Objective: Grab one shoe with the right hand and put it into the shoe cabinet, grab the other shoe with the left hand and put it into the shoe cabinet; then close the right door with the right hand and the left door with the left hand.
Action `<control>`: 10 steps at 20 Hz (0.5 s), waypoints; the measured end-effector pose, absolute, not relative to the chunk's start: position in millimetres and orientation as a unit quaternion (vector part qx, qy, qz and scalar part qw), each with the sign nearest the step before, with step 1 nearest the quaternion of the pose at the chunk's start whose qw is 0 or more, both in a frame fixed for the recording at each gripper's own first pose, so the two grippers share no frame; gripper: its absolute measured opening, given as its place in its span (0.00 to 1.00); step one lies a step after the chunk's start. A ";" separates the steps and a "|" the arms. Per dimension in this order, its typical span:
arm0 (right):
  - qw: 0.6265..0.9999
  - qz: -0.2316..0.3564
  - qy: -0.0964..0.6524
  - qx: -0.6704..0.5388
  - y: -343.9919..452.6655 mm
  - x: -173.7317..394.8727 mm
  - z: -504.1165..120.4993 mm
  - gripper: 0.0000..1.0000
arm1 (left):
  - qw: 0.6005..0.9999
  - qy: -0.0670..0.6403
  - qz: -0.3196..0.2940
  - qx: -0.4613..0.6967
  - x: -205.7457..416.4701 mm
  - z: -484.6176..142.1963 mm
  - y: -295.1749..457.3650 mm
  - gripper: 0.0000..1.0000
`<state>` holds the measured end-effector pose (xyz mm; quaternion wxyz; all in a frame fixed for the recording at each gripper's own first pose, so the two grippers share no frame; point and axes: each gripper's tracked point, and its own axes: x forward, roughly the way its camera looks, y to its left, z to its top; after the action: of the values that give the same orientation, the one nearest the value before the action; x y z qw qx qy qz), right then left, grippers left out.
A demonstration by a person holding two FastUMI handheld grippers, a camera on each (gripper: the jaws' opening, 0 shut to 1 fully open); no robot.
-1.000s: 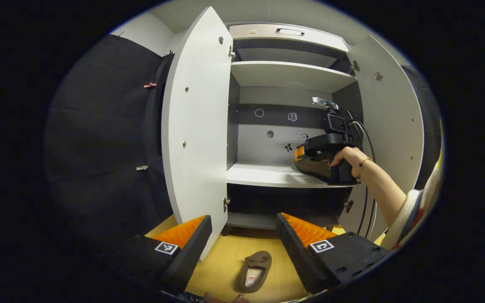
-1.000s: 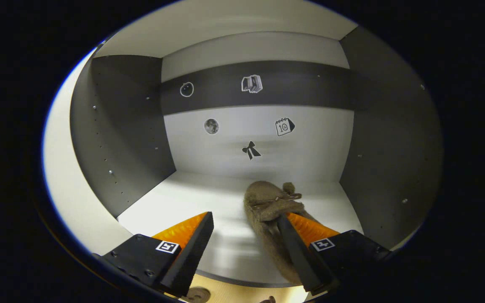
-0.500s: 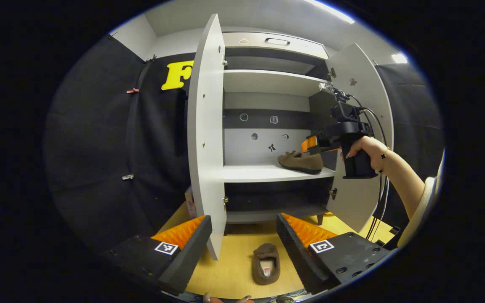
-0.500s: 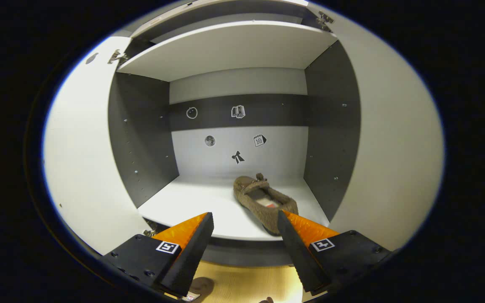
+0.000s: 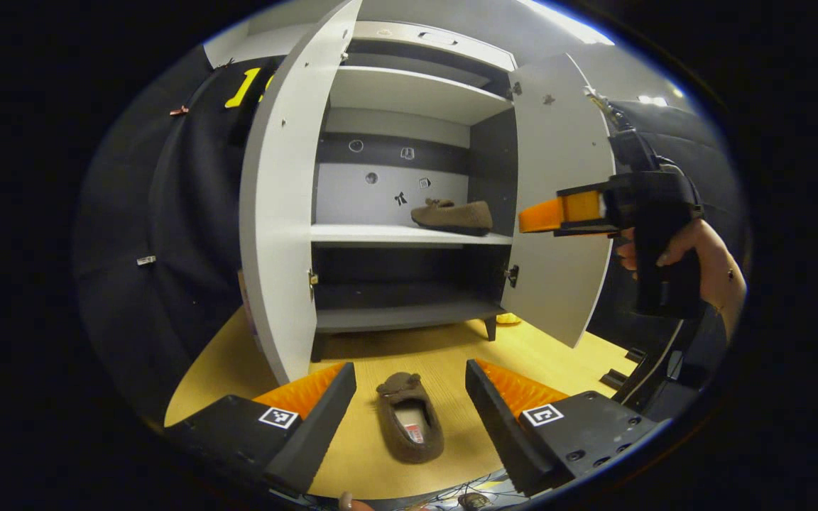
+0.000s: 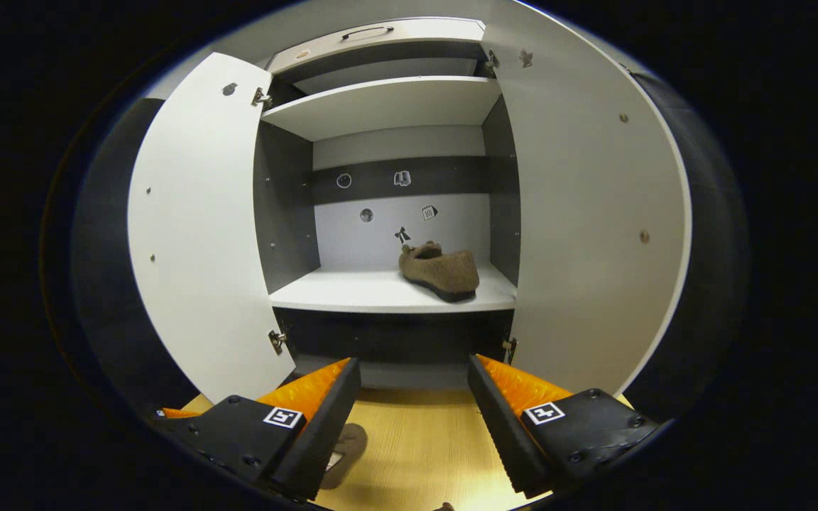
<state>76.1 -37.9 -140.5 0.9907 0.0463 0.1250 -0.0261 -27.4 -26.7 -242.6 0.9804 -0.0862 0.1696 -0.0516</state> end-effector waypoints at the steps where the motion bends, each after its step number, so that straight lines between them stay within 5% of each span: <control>1: 0.991 -0.027 0.126 0.046 -35.5 66.6 -152.5 0.97 | 0.980 0.172 -0.045 -0.085 -22.9 -259.2 -27.9 0.99; 10: 0.980 -0.030 0.184 0.069 -34.7 35.5 -257.1 0.97 | 0.965 0.252 -0.001 -0.078 17.9 -410.0 -32.2 0.90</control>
<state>35.5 -34.7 -257.1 0.9801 0.0691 0.1836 -0.0304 17.9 -32.2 -410.0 0.9646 -0.0776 0.2520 -0.0006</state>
